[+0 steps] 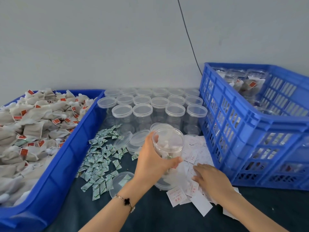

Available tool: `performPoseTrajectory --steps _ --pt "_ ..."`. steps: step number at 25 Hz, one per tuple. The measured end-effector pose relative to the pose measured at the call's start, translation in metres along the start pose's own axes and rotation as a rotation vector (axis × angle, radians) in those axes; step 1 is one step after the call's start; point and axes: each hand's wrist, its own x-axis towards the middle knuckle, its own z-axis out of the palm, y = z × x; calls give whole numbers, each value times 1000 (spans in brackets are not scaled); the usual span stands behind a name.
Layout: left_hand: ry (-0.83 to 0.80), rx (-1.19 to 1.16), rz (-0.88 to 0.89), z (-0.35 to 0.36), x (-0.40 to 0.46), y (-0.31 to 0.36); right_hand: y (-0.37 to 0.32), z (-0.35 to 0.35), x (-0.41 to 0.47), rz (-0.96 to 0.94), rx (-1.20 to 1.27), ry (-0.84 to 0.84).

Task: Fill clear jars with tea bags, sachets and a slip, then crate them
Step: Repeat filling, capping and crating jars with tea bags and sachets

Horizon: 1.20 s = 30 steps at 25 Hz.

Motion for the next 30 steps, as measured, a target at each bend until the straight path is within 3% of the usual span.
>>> performPoseTrajectory --steps 6,10,17,21,25,30 --pt "-19 46 39 -9 4 3 -11 -2 -8 -35 -173 -14" --pt "-15 36 39 -10 1 2 -19 -10 -3 121 -54 145" --pt "-1 45 23 -16 -2 3 -21 -42 14 220 451 462" --pt "4 40 25 -24 -3 2 -15 -47 19 200 533 482" --pt "35 45 5 -28 -2 2 -14 -43 14 105 433 509" --pt "24 45 -10 -27 -2 1 -11 -32 3 175 357 320"
